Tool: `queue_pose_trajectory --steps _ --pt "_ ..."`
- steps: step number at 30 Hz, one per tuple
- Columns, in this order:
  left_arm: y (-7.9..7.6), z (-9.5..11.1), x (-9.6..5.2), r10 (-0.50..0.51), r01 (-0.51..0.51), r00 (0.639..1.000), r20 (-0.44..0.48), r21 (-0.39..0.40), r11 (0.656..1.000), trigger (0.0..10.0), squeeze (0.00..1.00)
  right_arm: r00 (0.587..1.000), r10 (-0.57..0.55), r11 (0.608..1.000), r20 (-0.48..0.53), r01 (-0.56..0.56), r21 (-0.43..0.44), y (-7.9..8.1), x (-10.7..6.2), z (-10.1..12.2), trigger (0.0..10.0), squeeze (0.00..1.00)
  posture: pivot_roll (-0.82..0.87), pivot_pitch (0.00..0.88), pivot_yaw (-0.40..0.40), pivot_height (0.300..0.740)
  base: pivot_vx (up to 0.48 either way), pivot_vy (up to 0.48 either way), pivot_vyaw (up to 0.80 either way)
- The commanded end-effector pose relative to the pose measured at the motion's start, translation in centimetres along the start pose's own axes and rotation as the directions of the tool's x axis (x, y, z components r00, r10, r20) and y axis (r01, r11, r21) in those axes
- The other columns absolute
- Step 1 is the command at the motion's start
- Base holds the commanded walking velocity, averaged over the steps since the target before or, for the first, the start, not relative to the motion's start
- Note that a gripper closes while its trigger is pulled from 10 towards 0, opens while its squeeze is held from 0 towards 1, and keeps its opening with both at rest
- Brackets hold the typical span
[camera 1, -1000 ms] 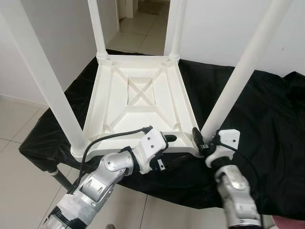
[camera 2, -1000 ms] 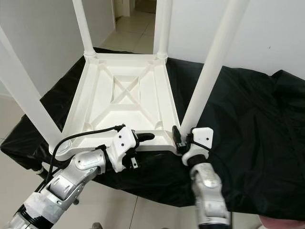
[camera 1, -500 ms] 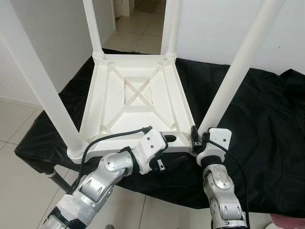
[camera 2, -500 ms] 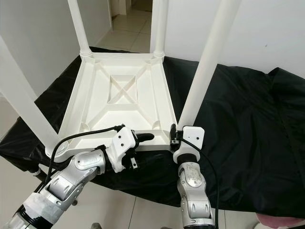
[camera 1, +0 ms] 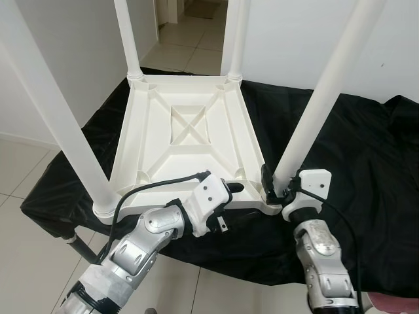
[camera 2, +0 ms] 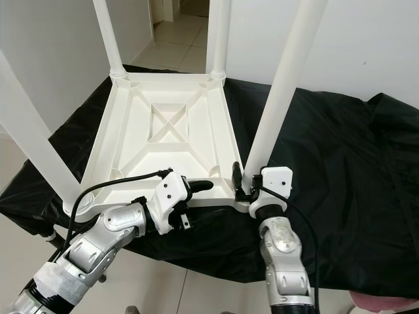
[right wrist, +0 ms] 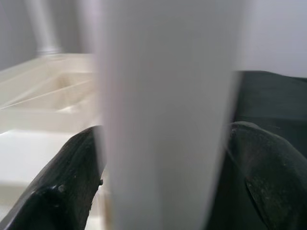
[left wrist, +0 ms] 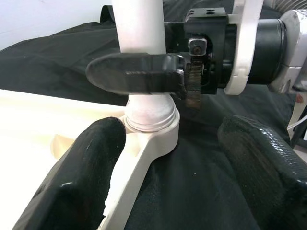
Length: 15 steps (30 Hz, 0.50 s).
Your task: Building children table
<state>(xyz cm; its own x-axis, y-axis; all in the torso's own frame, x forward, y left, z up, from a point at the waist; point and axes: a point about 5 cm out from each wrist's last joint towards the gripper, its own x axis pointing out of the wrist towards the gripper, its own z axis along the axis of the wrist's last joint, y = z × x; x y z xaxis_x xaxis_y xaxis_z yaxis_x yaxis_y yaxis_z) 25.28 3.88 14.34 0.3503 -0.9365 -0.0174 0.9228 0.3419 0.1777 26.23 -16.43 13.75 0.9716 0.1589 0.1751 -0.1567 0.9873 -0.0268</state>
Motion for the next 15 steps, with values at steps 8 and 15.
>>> queue_pose_trajectory --steps 8,15 --pt "0.1 -0.1 0.0 -0.073 0.073 0.997 -0.014 0.004 0.997 10.0 0.00 0.970 0.241 0.970 -0.041 -0.241 0.001 -1.5 0.3 -1.0 10.0 0.00 -0.09 0.000 -0.011 0.740 0.000 0.000 0.00" --pt "0.3 0.0 0.2 -0.083 0.083 0.996 -0.013 0.014 0.996 10.0 0.00 0.924 0.376 0.927 -0.067 -0.375 0.017 -2.0 1.5 -1.6 8.5 0.00 -0.10 0.000 -0.001 0.740 0.000 0.000 0.00"
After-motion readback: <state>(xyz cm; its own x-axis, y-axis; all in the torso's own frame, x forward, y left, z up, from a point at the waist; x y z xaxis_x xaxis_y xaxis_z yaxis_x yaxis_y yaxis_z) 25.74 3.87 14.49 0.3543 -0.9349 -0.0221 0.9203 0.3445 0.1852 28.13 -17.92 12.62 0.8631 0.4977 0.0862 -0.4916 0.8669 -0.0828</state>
